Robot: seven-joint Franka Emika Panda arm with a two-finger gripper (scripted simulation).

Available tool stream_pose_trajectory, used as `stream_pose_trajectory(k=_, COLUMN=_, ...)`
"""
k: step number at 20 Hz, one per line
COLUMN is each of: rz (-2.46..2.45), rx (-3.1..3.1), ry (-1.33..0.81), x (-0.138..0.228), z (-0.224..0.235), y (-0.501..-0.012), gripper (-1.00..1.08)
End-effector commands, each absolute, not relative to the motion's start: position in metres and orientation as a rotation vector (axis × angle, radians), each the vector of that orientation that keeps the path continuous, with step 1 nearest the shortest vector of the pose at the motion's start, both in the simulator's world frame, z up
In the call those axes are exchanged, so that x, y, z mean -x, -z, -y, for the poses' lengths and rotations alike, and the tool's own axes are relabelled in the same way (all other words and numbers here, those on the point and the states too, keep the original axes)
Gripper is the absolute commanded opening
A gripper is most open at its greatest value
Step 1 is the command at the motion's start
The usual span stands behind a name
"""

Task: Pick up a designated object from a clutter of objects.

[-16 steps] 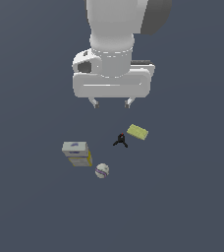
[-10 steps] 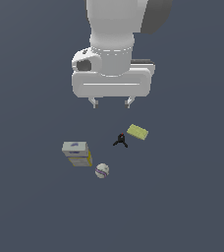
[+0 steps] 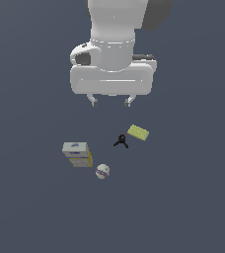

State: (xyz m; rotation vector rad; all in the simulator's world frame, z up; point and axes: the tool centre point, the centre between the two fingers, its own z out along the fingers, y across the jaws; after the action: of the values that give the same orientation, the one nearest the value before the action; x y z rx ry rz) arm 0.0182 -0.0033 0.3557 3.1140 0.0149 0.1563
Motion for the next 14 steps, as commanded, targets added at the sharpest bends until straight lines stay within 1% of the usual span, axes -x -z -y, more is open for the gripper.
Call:
stream_pose_trajectory(k=1, rz=-0.004, rx=-3.115, ry=-0.154, x=-0.018, z=0.004, y=-0.355, gripper=1.00)
stream_pose_trajectory(k=8, rz=0.112, rx=-3.121, ry=-0.148, x=-0.022, z=0.010, y=-0.348, gripper=1.00)
stream_pose_trajectory(k=14, rz=0.303, rx=-3.121, ry=-0.135, x=-0.027, z=0.020, y=-0.337, gripper=1.00)
